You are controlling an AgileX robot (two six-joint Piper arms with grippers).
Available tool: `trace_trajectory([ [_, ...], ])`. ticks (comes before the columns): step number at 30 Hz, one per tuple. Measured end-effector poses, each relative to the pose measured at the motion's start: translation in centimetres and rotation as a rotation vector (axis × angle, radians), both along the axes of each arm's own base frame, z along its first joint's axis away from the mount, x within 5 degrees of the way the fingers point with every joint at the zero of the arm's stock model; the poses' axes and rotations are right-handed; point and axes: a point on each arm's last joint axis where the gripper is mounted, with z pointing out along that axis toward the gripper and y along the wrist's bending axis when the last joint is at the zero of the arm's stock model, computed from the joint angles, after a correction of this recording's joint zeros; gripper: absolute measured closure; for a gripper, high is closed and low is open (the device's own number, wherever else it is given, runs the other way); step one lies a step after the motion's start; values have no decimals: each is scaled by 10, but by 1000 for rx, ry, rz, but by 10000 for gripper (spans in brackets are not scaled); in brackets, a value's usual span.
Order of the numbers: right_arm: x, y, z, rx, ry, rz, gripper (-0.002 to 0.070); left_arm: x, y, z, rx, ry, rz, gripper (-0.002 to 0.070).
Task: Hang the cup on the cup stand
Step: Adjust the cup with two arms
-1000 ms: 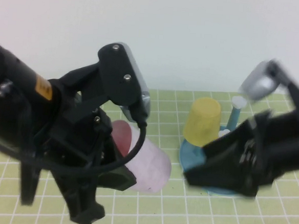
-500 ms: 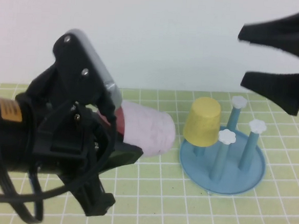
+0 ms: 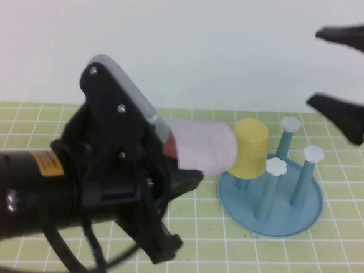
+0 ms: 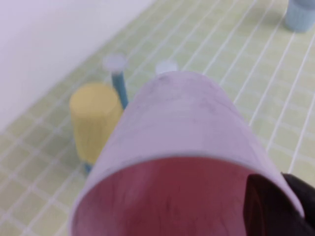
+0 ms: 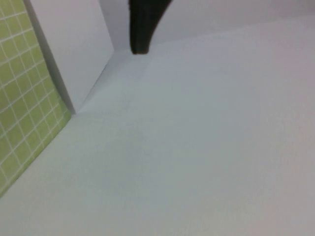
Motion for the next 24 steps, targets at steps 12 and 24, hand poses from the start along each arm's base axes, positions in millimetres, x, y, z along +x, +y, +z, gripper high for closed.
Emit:
trace_trajectory([
  [12,-20,0,-58,82,253,5,-17,2,-38,-28,-108,-159,79,674],
  [24,-22,2,-57,119,278,26,-17,3,-75,-51,-119,-256,86,674],
])
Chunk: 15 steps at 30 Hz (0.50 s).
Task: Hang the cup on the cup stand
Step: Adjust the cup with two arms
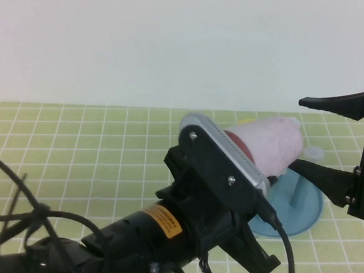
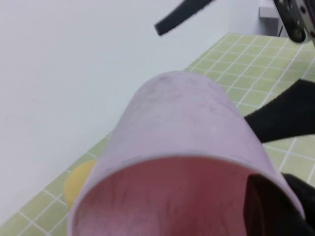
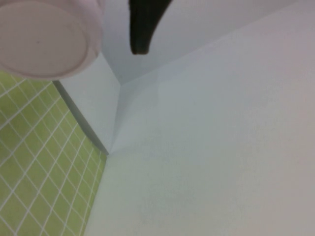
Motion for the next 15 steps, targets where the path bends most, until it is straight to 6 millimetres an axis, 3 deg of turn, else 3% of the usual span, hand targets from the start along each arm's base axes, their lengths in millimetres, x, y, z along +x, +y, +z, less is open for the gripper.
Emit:
trace_trajectory([
  [7,0,0,0,-5,-6,0,-17,3,-4,-2,2,-9,7,674],
  [15,1,-1,0,-6,-8,-9,-17,4,-12,13,4,-52,-38,674],
])
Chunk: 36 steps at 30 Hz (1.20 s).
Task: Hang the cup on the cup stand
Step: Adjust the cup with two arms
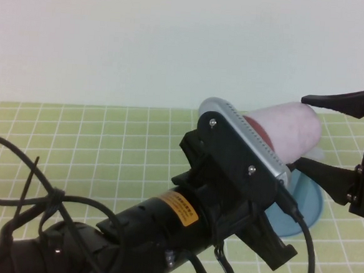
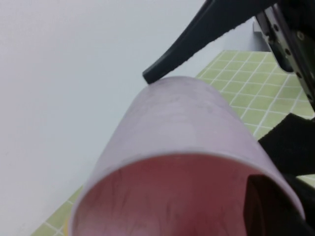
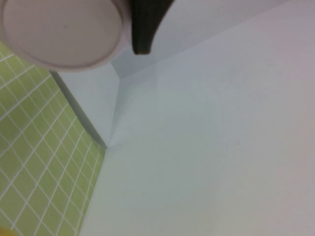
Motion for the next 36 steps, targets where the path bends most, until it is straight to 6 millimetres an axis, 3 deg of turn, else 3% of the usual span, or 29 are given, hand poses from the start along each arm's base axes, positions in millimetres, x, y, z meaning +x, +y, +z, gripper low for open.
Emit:
trace_trajectory([
  [13,0,-1,-1,-36,-34,7,-14,1,-8,-10,55,45,-28,674],
  [18,0,-1,-2,-42,-35,10,103,1,-8,-10,55,45,-28,673],
  [21,-1,-1,-3,-48,-38,12,135,1,-8,-10,55,45,-28,671],
  [29,-1,-1,-3,-79,-79,26,144,1,-4,-5,26,73,-13,506],
  [36,0,-2,-1,-110,-142,34,145,-6,11,13,-22,114,9,487],
])
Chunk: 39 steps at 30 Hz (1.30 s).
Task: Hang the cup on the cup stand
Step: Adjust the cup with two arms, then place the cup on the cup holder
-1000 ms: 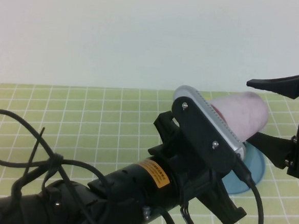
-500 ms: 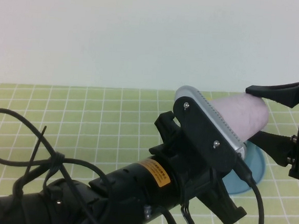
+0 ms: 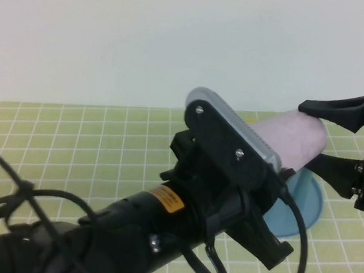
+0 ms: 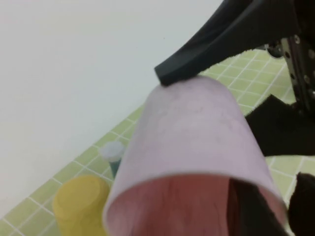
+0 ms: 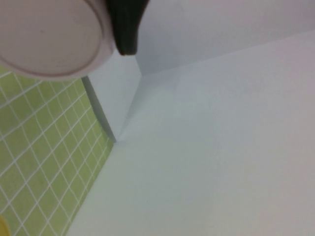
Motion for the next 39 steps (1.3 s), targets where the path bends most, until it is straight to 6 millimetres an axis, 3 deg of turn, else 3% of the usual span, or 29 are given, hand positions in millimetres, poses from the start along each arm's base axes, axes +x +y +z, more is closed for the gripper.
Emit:
trace_trajectory([
  [8,9,-28,0,-87,-103,-72,145,-19,8,6,40,90,-134,489],
  [12,15,-43,5,-205,-239,-86,145,-22,8,4,75,88,-170,489],
  [18,23,-52,24,-450,-542,-39,145,1,24,-1,139,101,-127,497],
  [24,25,-53,30,-630,-743,23,145,41,66,-10,134,284,23,673],
  [32,25,-53,30,-857,-969,109,146,68,133,-22,72,600,118,675],
  [39,39,-49,31,-963,-1087,170,146,66,162,-22,63,682,76,675],
])
